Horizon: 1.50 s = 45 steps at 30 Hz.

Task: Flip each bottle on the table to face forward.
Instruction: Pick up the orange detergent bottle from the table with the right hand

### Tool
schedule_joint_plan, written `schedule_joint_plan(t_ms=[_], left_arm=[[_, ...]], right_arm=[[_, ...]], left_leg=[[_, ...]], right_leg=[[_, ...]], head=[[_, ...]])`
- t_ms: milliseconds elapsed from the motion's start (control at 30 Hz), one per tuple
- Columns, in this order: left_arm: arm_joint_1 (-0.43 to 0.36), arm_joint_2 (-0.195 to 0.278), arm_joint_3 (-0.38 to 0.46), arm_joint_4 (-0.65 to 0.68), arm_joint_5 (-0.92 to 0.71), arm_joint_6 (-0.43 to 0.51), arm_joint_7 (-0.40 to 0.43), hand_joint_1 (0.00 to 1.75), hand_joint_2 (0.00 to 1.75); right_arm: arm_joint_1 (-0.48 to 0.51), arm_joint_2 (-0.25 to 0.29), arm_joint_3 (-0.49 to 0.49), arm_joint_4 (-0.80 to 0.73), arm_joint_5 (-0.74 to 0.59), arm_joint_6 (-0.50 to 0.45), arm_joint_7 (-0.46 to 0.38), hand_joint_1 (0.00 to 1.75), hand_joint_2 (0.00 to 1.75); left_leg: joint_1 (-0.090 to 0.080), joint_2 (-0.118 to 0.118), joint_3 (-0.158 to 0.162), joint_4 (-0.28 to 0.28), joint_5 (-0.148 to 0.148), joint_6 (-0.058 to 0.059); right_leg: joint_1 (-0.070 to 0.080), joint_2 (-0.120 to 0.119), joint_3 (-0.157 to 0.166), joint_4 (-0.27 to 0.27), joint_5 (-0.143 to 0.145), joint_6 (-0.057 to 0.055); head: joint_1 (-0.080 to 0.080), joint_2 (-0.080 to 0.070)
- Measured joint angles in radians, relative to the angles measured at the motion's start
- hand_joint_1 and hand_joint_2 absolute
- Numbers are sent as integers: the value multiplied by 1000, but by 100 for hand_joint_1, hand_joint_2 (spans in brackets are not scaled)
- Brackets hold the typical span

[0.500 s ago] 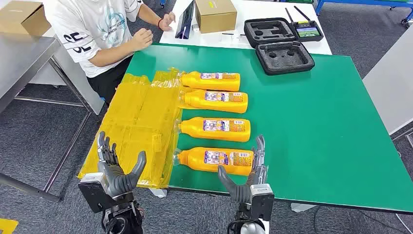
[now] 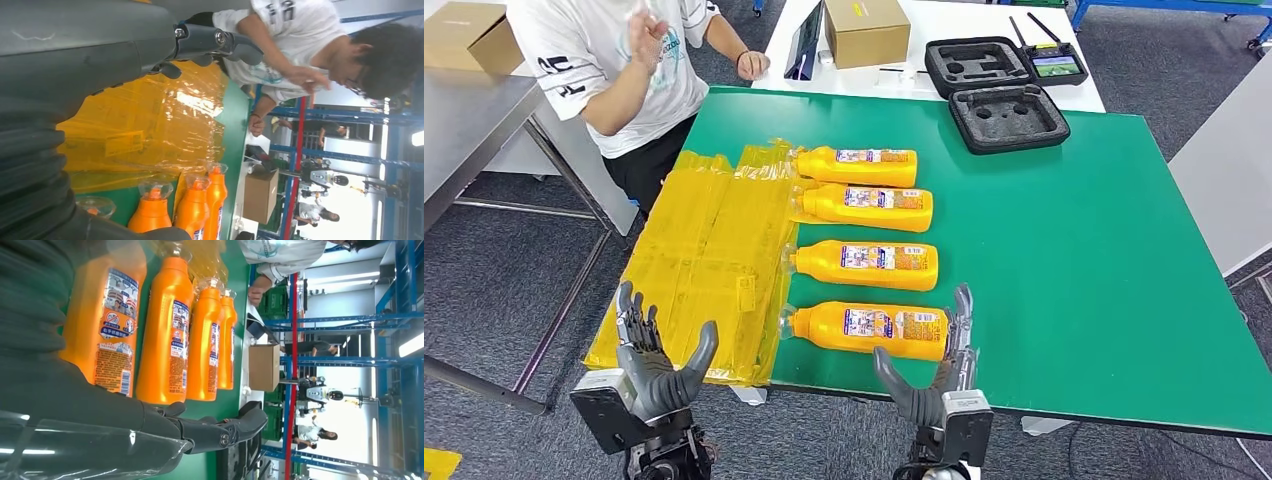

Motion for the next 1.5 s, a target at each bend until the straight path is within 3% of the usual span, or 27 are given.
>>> schedule_joint_plan(t_ms=[200, 767, 867, 933, 1067, 1167, 1333, 1500], left_arm=[[16, -1, 3, -22, 82, -64, 25, 0, 175], [9, 0, 3, -22, -55, -50, 5, 0, 175], [5, 3, -1, -22, -96, -41, 5, 0, 175], [1, 6, -3, -21, -109, -47, 7, 0, 175], [-9, 12, -3, -16, -109, -69, 12, 0, 175], [-22, 16, -2, -4, -99, -80, 17, 0, 175], [-48, 23, -2, 17, -90, -82, 19, 0, 175], [-58, 26, -2, 30, -89, -82, 18, 0, 175]], right_arm=[[2, 0, -3, -1, -13, -16, 0, 0, 175], [10, -2, -33, -4, 97, 0, 28, 0, 175], [9, -8, -41, -7, 183, 30, 100, 0, 175], [6, -17, -47, -16, 296, 77, 197, 0, 175], [-13, -55, -68, -55, 573, 247, 450, 0, 175], [-52, -112, -75, -71, 663, 372, 575, 0, 175], [-147, -222, -65, -42, 672, 494, 648, 0, 175], [-190, -266, -55, -16, 673, 511, 657, 0, 175]], left_leg=[[0, 0, 0, 0, 0, 0], [0, 0, 0, 0, 0, 0], [0, 0, 0, 0, 0, 0], [0, 0, 0, 0, 0, 0], [0, 0, 0, 0, 0, 0], [0, 0, 0, 0, 0, 0], [-2, 0, 0, 1, 1, 2], [-1, 0, 0, 1, 1, 2]], right_leg=[[0, 0, 0, 0, 0, 0], [0, 0, 0, 0, 0, 0], [0, 0, 0, 0, 0, 0], [0, 0, 0, 0, 0, 0], [0, 0, 0, 0, 0, 0], [-1, 0, 1, 0, 1, 0], [-2, 0, 1, 0, 1, 1], [-1, 0, 1, 0, 1, 1]], head=[[0, 0], [0, 0], [0, 0], [0, 0], [0, 0], [0, 0], [0, 0], [0, 0]])
